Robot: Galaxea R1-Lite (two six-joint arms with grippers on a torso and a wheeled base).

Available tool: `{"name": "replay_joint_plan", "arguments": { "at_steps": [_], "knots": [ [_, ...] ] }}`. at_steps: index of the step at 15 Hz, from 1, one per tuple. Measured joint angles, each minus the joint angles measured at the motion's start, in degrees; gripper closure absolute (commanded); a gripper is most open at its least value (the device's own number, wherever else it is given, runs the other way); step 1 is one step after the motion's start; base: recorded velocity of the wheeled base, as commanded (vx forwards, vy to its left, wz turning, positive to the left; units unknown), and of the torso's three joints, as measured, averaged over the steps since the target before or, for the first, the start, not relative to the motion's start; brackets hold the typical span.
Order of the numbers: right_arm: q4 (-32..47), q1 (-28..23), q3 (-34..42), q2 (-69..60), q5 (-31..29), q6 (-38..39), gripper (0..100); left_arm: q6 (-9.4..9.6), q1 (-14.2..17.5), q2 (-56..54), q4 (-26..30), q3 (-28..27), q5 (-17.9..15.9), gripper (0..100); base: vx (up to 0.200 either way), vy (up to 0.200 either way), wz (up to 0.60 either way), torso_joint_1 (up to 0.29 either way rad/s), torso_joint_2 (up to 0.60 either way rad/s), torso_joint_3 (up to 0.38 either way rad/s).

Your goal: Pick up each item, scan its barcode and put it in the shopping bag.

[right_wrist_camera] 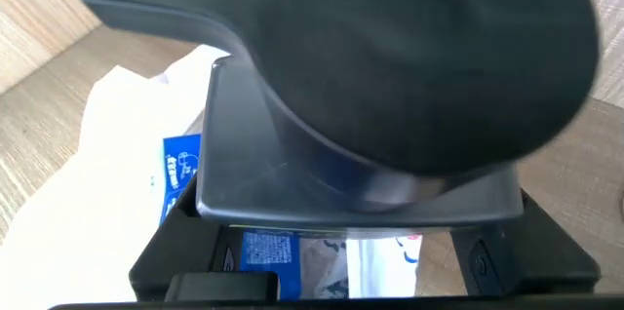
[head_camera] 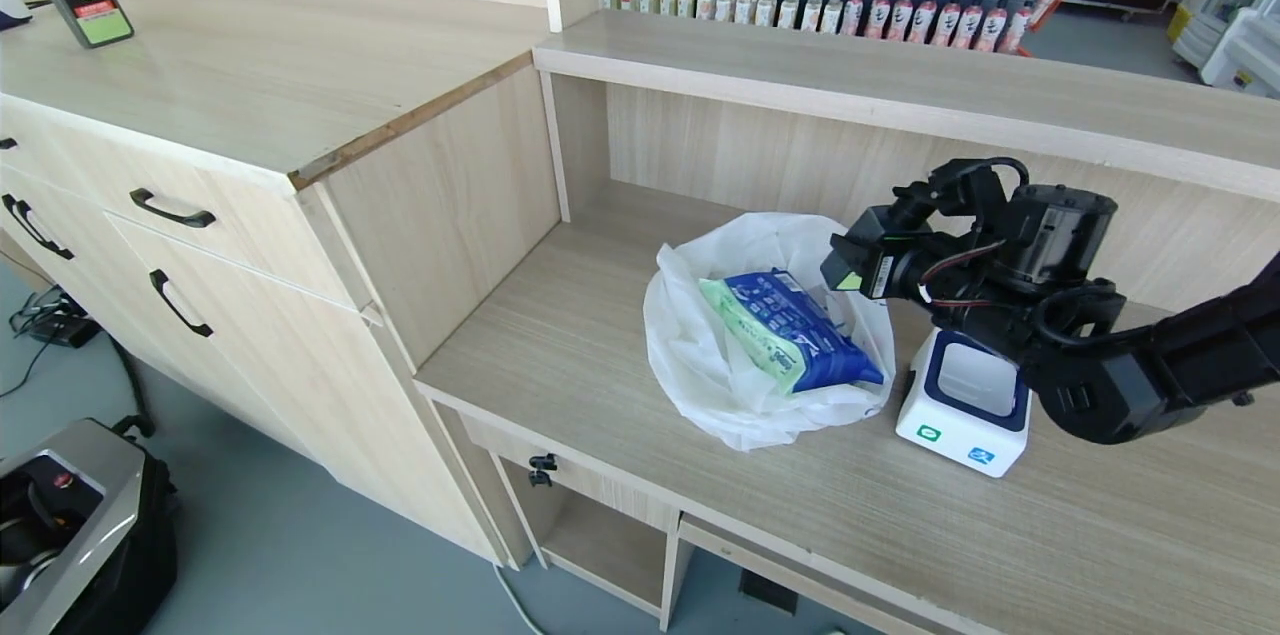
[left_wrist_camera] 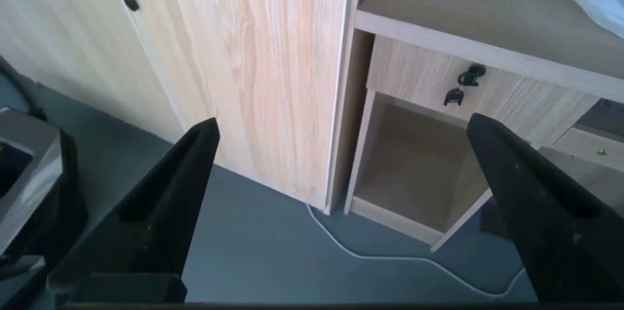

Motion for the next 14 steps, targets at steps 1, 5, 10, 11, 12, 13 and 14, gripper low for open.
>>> {"name": "replay_joint_plan", "arguments": {
  "at_steps": [1,5,10,11,12,13,14],
  "knots": [
    [-0.66,0.18,-0.79,0.85,0.00,0.02,100,0.00,0.00,0.00,0.00,0.00,0.00,0,0.000,0.000,0.00,0.000,0.00,0.000],
    [-0.77,1.10,-6.30,4.19,-0.30,-0.02,100,0.00,0.00,0.00,0.00,0.00,0.00,0,0.000,0.000,0.00,0.000,0.00,0.000],
    [-0.33,3.13,-14.10,9.16,-2.71,-0.15,100,0.00,0.00,0.00,-0.02,0.00,0.00,0,0.000,0.000,0.00,0.000,0.00,0.000],
    [-0.23,3.44,-14.71,10.14,-2.78,-0.15,100,0.00,0.00,0.00,-0.02,0.00,0.00,0,0.000,0.000,0.00,0.000,0.00,0.000],
    [-0.17,3.74,-14.88,10.97,-2.86,-0.13,100,0.00,0.00,0.00,0.00,0.00,0.00,0,0.000,0.000,0.00,0.000,0.00,0.000],
    [-0.09,3.88,-15.04,11.72,-2.93,-0.11,100,0.00,0.00,0.00,0.00,0.00,0.00,0,0.000,0.000,0.00,0.000,0.00,0.000],
    [-0.09,3.91,-15.13,12.41,-2.97,-0.06,100,0.00,0.00,0.00,0.00,0.00,0.00,0,0.000,0.000,0.00,0.000,0.00,0.000]
  ]
}}
